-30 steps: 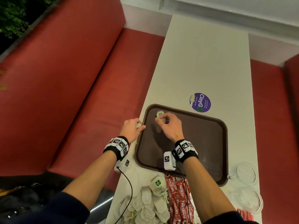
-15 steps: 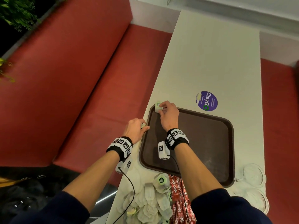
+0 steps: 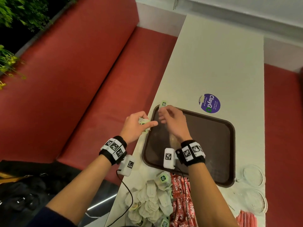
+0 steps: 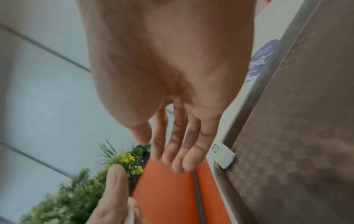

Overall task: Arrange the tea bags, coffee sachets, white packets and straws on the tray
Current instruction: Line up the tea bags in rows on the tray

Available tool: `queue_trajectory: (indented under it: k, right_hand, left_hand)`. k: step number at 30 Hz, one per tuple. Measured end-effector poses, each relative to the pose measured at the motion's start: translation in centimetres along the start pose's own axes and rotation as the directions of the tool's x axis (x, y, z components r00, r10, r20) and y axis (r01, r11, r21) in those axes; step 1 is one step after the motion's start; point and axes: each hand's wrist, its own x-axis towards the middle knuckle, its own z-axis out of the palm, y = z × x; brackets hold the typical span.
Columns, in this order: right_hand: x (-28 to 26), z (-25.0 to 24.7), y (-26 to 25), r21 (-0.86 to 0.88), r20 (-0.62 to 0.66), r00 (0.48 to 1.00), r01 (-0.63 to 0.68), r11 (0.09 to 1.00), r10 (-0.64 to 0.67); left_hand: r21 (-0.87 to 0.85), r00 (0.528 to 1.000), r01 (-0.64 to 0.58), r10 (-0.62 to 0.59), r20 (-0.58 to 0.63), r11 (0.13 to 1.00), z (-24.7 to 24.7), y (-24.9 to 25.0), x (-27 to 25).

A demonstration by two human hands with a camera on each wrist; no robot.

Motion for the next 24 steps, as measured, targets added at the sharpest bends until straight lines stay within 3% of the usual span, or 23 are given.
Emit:
queue_trajectory:
  k: [3, 6, 13, 19, 24]
  right_hand:
    - [-4.6, -0.7, -1.8, 0.225, 0.138, 0.99, -0.069, 0.972, 0.039]
    - [-8.7, -0.5, -2.3, 0.301, 0.203, 0.979, -0.093, 0.949, 0.031]
    - [-13.0, 1.0, -2.2, 0.224, 0.023, 1.0, 0.015, 0.975, -0.021]
    - [-14.6, 0.7, -2.0, 0.256, 0.023, 0.999, 0.028, 0.966, -0.035]
    - [-14.8, 0.3, -1.9, 0.304, 0.018, 1.0, 0.007, 0.953, -0.013]
  left_hand:
    - [-0.154, 1.0, -0.014, 0.015, 0.001, 0.988, 0.1, 1.6, -2.2]
    - [-0.214, 0.999, -0.049, 0.047, -0.017, 0.975, 0.6, 2.6, -4.4]
    - [-0.122, 0.99, -0.143, 0.141, -0.022, 0.982, 1.3, 2.6, -7.9]
    - [0.014, 0.957, -0.286, 0.284, 0.062, 0.958, 0.1, 2.3, -9.6]
    - [0.043, 0.94, -0.332, 0.326, 0.104, 0.942, -0.3, 2.5, -9.9]
